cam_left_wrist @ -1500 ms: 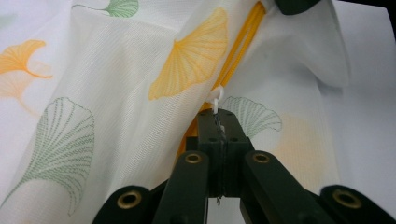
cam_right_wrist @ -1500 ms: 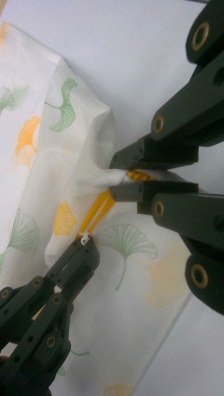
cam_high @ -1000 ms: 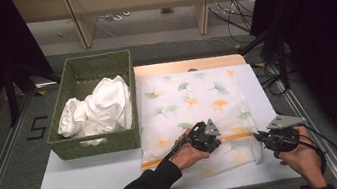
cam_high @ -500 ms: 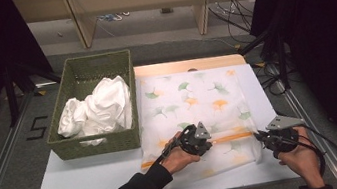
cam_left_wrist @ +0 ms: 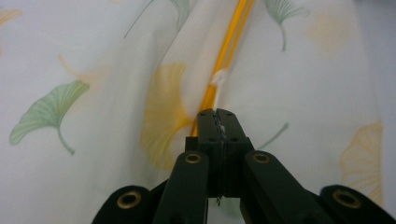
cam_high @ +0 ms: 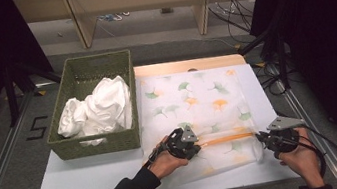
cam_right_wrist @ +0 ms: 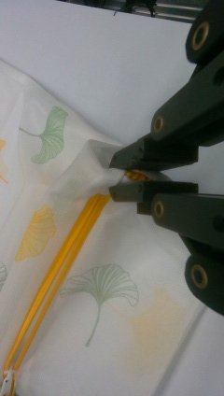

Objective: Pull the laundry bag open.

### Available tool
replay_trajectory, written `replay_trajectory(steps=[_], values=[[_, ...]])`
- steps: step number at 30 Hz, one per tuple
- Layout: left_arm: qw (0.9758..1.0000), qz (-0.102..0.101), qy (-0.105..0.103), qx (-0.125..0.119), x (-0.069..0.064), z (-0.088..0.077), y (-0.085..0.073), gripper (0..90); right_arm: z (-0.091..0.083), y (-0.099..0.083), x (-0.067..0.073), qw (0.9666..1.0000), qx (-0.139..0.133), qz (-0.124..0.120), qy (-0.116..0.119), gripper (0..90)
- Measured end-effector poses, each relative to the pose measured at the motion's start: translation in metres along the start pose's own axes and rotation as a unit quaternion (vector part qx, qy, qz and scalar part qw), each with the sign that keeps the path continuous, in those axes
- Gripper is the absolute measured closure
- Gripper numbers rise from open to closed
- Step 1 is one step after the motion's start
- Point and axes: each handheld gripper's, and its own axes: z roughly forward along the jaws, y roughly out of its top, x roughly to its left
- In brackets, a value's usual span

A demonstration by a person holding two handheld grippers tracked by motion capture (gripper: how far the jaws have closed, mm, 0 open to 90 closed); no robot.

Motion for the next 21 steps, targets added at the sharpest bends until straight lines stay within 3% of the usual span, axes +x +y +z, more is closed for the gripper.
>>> replay_trajectory(steps=[1, 2, 3, 4, 5, 6, 9, 10, 11, 12, 13, 14, 15, 17, 18, 19, 21], values=[[0.9998, -0.016, 0.006, -0.01, -0.001, 0.001, -0.003, 89.6, 0.001, 0.0, -0.005, 0.9996, -0.002, -0.026, -0.014, 85.0], [0.9999, -0.013, 0.005, 0.001, 0.003, -0.002, -0.005, 89.6, 0.0, -0.001, -0.008, 0.999, 0.008, -0.034, -0.027, 85.0], [0.9992, -0.036, 0.01, -0.015, 0.003, -0.002, -0.008, 89.6, 0.0, -0.005, -0.009, 0.9992, 0.008, -0.017, -0.036, 85.0], [0.9989, -0.043, 0.008, -0.019, 0.004, -0.004, -0.009, 89.6, -0.002, -0.006, -0.017, 0.9994, 0.001, -0.023, -0.024, 85.0], [0.9989, -0.043, 0.005, -0.02, 0.005, -0.005, -0.009, 89.6, -0.005, -0.006, -0.017, 0.9999, -0.011, 0.006, -0.008, 85.0], [0.9985, -0.048, 0.003, -0.025, 0.005, -0.005, -0.008, 89.6, -0.007, -0.004, -0.015, 0.9998, -0.014, 0.012, -0.005, 85.0], [0.9994, -0.03, -0.005, -0.017, 0.003, -0.006, -0.005, 89.5, -0.006, -0.001, -0.011, 0.9998, -0.014, 0.013, 0.001, 85.1], [0.9997, -0.02, -0.008, -0.015, 0.004, -0.007, -0.004, 89.5, -0.005, -0.002, -0.013, 0.9998, -0.019, -0.002, -0.002, 85.1], [0.9984, -0.045, -0.01, -0.032, 0.0, -0.004, -0.004, 89.5, -0.003, -0.003, -0.014, 0.9998, -0.019, -0.004, 0.001, 85.1], [0.9984, -0.045, -0.015, -0.032, -0.002, -0.003, -0.002, 89.4, -0.004, -0.003, -0.012, 0.9999, -0.014, 0.008, 0.0, 85.1], [0.9992, -0.026, -0.017, -0.026, -0.001, -0.003, -0.001, 89.3, -0.005, -0.003, -0.012, 0.9999, -0.015, 0.008, 0.0, 85.0], [0.9986, -0.039, -0.02, -0.031, -0.003, -0.001, 0.0, 89.2, -0.004, -0.002, -0.013, 0.9998, -0.018, 0.001, -0.001, 85.1], [0.9991, -0.026, -0.023, -0.022, -0.002, -0.001, 0.0, 88.2, -0.005, -0.001, -0.012, 0.9998, -0.02, 0.002, -0.002, 85.0], [0.9975, -0.05, -0.031, -0.039, -0.006, 0.003, 0.002, 86.0, -0.005, -0.001, -0.012, 0.9998, -0.019, -0.005, -0.001, 85.0], [0.9985, -0.034, -0.033, -0.027, -0.005, 0.003, 0.003, 84.2, -0.005, -0.001, -0.013, 0.9997, -0.021, -0.007, 0.0, 85.0], [0.9982, -0.036, -0.035, -0.031, -0.006, 0.004, 0.004, 83.0, -0.007, -0.001, -0.011, 0.9998, -0.015, 0.012, 0.003, 85.0], [0.9981, -0.037, -0.037, -0.033, -0.009, 0.009, 0.007, 81.7, -0.007, 0.0, -0.011, 0.9998, -0.015, 0.014, 0.002, 85.0]])
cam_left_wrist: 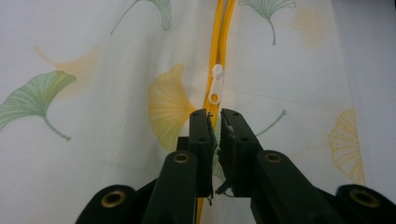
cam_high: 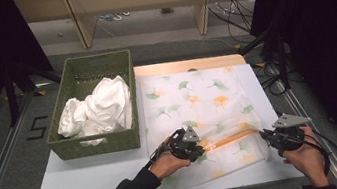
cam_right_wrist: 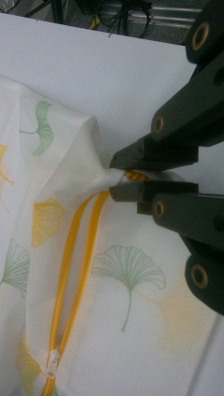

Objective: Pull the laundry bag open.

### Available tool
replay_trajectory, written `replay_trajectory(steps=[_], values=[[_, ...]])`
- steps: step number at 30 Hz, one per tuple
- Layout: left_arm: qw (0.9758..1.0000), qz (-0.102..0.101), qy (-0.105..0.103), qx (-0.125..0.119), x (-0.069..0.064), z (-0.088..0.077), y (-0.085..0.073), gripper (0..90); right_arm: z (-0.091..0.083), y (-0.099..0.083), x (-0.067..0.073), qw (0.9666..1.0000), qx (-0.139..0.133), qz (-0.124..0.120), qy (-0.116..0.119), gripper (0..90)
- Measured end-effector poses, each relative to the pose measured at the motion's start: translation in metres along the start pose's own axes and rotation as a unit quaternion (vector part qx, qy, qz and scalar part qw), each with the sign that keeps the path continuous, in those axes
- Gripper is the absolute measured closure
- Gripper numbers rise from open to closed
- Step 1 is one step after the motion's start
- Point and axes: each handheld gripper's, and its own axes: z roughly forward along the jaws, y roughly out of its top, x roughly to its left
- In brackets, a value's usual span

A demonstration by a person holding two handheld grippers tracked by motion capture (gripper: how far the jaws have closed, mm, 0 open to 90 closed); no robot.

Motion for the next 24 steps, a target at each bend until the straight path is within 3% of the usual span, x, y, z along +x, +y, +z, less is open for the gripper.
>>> replay_trajectory(steps=[2, 3, 4, 5, 6, 7, 8, 9, 10, 11, 12, 13, 14, 16, 17, 18, 20, 24], values=[[0.9999, 0.013, -0.001, 0.009, -0.001, 0.004, 0.003, 80.0, 0.001, -0.001, -0.001, 1.0, -0.003, -0.009, 0.0, 85.0], [1.0, 0.005, 0.0, 0.004, -0.003, 0.007, 0.004, 79.0, 0.001, 0.0, -0.001, 0.9999, -0.005, -0.012, 0.0, 85.0], [0.9995, 0.023, 0.0, 0.019, 0.0, 0.009, 0.007, 78.1, 0.001, 0.0, -0.001, 0.9999, -0.003, -0.009, 0.001, 85.0], [0.9999, 0.009, 0.002, 0.012, -0.002, 0.011, 0.007, 77.6, 0.001, 0.0, -0.001, 0.9999, -0.004, -0.01, 0.001, 85.0], [0.9992, 0.029, 0.0, 0.026, 0.001, 0.012, 0.009, 77.0, 0.001, 0.0, 0.0, 0.9999, -0.004, -0.009, 0.001, 85.0], [0.9998, 0.011, 0.0, 0.015, -0.001, 0.016, 0.01, 76.7, 0.001, 0.0, 0.0, 1.0, -0.004, -0.008, 0.002, 84.9], [0.999, 0.029, -0.001, 0.033, 0.001, 0.017, 0.013, 76.7, 0.001, 0.0, 0.0, 1.0, -0.003, -0.006, 0.002, 85.0], [0.9996, 0.015, 0.001, 0.026, -0.001, 0.02, 0.013, 76.5, 0.001, 0.0, -0.001, 0.9998, -0.008, -0.02, -0.003, 84.9], [0.9991, 0.025, -0.002, 0.035, 0.0, 0.021, 0.015, 76.5, 0.0, 0.0, 0.0, 0.9999, -0.005, -0.015, -0.003, 84.9], [0.9997, 0.016, -0.002, 0.021, -0.002, 0.024, 0.016, 76.5, 0.001, 0.0, 0.003, 1.0, -0.004, 0.003, 0.002, 84.9], [0.999, 0.026, -0.003, 0.036, 0.0, 0.024, 0.018, 76.4, 0.001, 0.0, 0.0, 0.9998, -0.005, -0.017, 0.0, 84.9], [0.999, 0.031, -0.001, 0.034, 0.0, 0.025, 0.02, 76.3, 0.001, 0.0, 0.0, 0.9998, -0.005, -0.017, 0.0, 84.9], [0.9992, 0.023, 0.0, 0.033, -0.001, 0.026, 0.021, 76.3, 0.001, 0.0, 0.0, 0.9999, -0.004, -0.016, 0.0, 84.9], [0.9987, 0.034, -0.001, 0.039, -0.003, 0.028, 0.024, 77.9, 0.001, 0.0, 0.001, 0.9999, -0.004, -0.014, 0.001, 84.9], [0.9988, 0.03, 0.002, 0.039, -0.005, 0.03, 0.025, 78.8, 0.001, 0.0, 0.0, 0.9999, -0.005, -0.015, 0.001, 84.9], [0.998, 0.045, 0.004, 0.044, -0.004, 0.03, 0.027, 79.8, 0.002, 0.0, 0.0, 0.9999, -0.007, -0.012, 0.002, 84.9], [0.9984, 0.04, 0.007, 0.039, -0.005, 0.03, 0.027, 82.7, 0.001, 0.0, 0.002, 1.0, -0.004, -0.001, 0.004, 84.9], [0.9984, 0.044, 0.007, 0.035, -0.008, 0.028, 0.028, 86.7, 0.002, 0.0, -0.001, 0.9999, -0.006, -0.013, 0.007, 84.8]])
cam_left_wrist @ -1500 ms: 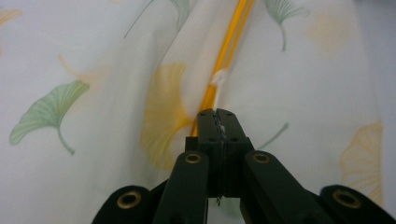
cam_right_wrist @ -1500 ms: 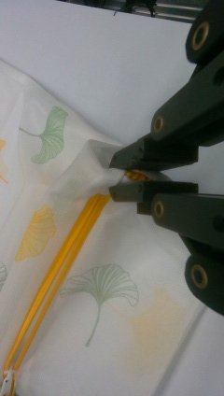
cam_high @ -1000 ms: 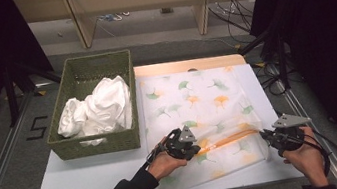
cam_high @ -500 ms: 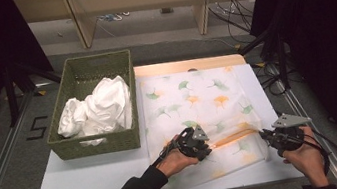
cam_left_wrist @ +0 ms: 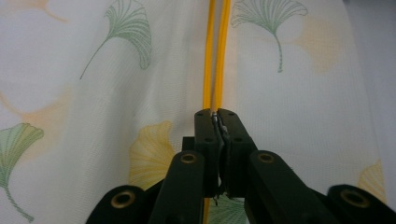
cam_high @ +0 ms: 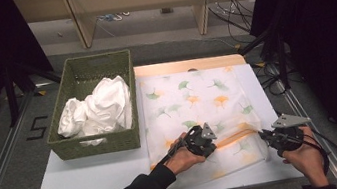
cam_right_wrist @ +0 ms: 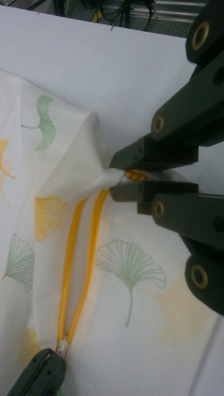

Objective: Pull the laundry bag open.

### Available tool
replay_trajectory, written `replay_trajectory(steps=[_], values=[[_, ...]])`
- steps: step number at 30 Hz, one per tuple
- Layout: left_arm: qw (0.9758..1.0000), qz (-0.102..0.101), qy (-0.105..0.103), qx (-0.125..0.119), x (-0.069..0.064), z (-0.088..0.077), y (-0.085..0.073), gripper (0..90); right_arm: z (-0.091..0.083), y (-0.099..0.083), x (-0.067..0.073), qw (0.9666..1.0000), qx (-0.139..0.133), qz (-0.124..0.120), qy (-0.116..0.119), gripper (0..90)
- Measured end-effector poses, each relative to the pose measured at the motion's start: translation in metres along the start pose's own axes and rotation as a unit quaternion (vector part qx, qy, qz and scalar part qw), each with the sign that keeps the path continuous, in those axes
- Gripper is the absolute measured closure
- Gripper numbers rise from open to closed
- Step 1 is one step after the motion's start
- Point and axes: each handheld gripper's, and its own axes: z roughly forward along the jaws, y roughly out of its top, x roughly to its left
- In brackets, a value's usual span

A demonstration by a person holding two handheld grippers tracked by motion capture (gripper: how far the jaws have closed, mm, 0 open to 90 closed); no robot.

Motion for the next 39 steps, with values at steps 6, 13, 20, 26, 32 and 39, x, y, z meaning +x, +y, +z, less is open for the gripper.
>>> replay_trajectory(steps=[6, 13, 20, 26, 32, 39], values=[[0.9998, -0.018, -0.01, 0.001, 0.002, 0.004, -0.001, 86.3, 0.0, 0.0, 0.001, 1.0, 0.002, 0.003, 0.001, 84.8], [0.9995, -0.03, 0.0, 0.005, 0.001, 0.006, -0.001, 82.0, 0.001, 0.0, 0.0, 1.0, 0.003, 0.0, 0.001, 84.8], [0.9994, -0.021, 0.026, -0.003, 0.002, 0.004, -0.004, 89.2, 0.0, 0.0, 0.001, 1.0, 0.002, 0.001, 0.001, 84.9], [0.9973, -0.058, 0.04, -0.02, 0.013, -0.005, -0.011, 89.4, 0.0, -0.003, -0.003, 1.0, 0.008, 0.001, 0.003, 85.1], [0.998, -0.048, 0.041, -0.005, 0.019, -0.014, -0.018, 89.4, 0.002, -0.005, -0.001, 0.9996, 0.022, 0.017, 0.003, 85.2], [0.996, -0.071, 0.05, -0.022, 0.018, -0.026, -0.027, 89.4, 0.003, -0.006, -0.004, 0.9999, 0.014, 0.0, 0.001, 85.2]])
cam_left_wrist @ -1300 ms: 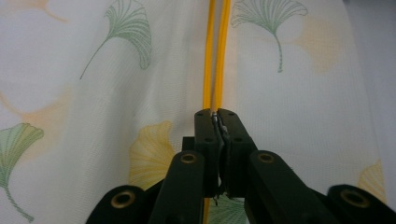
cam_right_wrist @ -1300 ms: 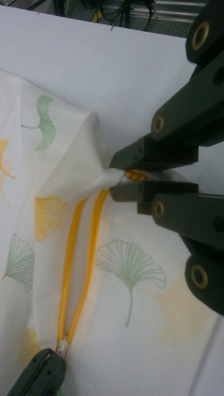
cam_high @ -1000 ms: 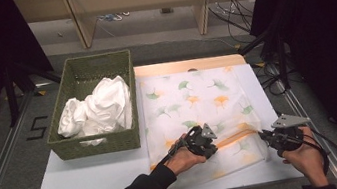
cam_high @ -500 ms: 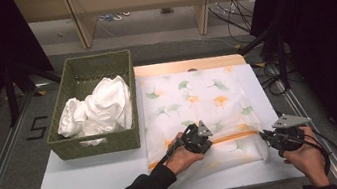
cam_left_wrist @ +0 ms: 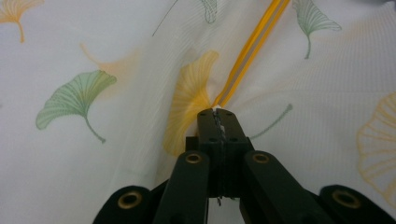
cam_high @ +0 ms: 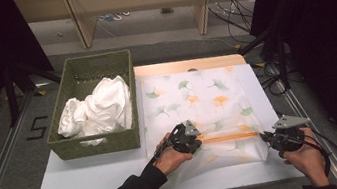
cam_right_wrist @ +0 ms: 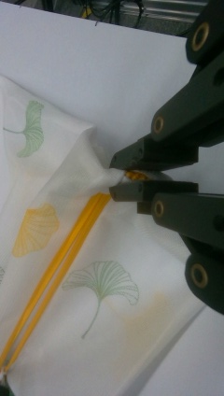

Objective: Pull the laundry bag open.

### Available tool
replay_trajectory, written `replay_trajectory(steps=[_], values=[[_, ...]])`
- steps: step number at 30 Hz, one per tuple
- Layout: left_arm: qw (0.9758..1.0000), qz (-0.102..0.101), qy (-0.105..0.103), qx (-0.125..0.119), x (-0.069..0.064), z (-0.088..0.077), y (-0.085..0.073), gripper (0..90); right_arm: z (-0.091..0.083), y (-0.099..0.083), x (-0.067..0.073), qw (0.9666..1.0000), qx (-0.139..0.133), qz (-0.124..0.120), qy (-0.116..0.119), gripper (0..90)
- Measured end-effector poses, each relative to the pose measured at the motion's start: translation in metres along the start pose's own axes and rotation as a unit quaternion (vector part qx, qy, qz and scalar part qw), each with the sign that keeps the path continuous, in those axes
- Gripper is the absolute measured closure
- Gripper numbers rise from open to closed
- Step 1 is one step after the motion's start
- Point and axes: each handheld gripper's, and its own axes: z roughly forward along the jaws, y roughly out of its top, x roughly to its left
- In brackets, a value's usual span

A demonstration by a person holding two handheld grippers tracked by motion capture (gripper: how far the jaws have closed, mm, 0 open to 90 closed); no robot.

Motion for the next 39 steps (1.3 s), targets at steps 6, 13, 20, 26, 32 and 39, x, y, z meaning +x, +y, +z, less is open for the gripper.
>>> replay_trajectory(steps=[6, 13, 20, 26, 32, 39], values=[[0.9998, -0.018, 0.01, -0.004, 0.006, -0.016, -0.011, 89.4, 0.0, 0.0, 0.001, 1.0, 0.004, 0.005, 0.002, 85.3], [0.9987, -0.038, 0.028, -0.016, 0.012, -0.037, -0.026, 89.4, 0.0, -0.001, 0.002, 0.9999, 0.007, 0.015, 0.003, 85.3], [0.9981, -0.046, 0.038, -0.016, 0.014, -0.052, -0.041, 89.5, 0.002, -0.003, 0.001, 0.9996, 0.016, 0.022, 0.002, 85.3], [0.9968, -0.056, 0.054, -0.018, 0.017, -0.068, -0.055, 89.4, 0.004, -0.004, 0.001, 0.9997, 0.014, 0.018, 0.0, 85.3], [0.9957, -0.065, 0.063, -0.021, 0.02, -0.086, -0.067, 89.5, 0.004, -0.005, 0.003, 0.9993, 0.023, 0.028, 0.003, 85.3], [0.9942, -0.078, 0.071, -0.022, 0.023, -0.098, -0.079, 89.5, 0.005, -0.006, 0.001, 0.9994, 0.025, 0.025, 0.005, 85.3]])
